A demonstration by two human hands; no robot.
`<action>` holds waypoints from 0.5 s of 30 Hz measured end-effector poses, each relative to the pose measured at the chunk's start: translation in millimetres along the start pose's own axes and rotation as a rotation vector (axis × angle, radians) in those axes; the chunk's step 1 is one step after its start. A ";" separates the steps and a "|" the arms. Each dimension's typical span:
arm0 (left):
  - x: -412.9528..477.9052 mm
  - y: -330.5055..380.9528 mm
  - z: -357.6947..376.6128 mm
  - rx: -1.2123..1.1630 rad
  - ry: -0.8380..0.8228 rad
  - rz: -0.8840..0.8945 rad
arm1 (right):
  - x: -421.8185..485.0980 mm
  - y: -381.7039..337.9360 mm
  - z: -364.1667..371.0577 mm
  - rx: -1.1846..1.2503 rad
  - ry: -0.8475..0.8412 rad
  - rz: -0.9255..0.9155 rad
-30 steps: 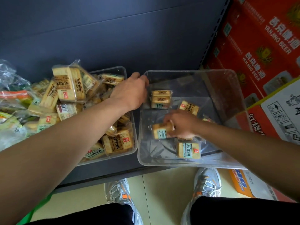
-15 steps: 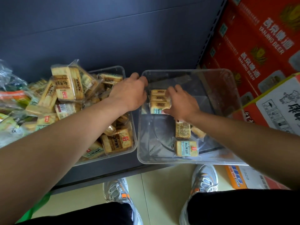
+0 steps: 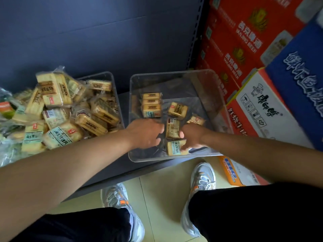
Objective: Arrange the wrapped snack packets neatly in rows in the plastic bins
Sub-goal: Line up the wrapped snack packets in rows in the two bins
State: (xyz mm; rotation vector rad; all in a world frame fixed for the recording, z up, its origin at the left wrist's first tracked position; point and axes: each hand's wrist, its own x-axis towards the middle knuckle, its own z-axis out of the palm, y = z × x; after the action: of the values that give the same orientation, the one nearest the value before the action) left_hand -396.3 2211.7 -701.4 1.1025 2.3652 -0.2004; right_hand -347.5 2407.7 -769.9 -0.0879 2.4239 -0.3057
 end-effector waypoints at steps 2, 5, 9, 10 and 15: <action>-3.3 -10.4 -4.0 0.003 0.039 0.002 | 1.4 2.8 0.1 0.017 -0.037 -0.007; -11.6 -20.5 -20.3 -0.003 0.132 -0.008 | 3.1 2.2 -6.7 0.018 -0.150 -0.036; -27.2 -38.3 -40.1 0.065 0.265 -0.091 | 1.9 -8.3 -33.7 -0.054 -0.217 -0.082; -30.8 -44.6 -41.4 0.103 0.287 -0.111 | 1.2 -11.3 -40.9 -0.063 -0.196 -0.096; -42.3 -66.6 -35.9 0.171 0.229 -0.218 | 15.6 -29.6 -50.1 0.126 0.184 -0.147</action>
State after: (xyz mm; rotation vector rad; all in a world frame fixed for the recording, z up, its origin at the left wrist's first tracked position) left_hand -437.7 2151.7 -654.5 0.9860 2.7169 -0.3780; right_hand -392.2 2386.6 -735.5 -0.1896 2.5774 -0.5536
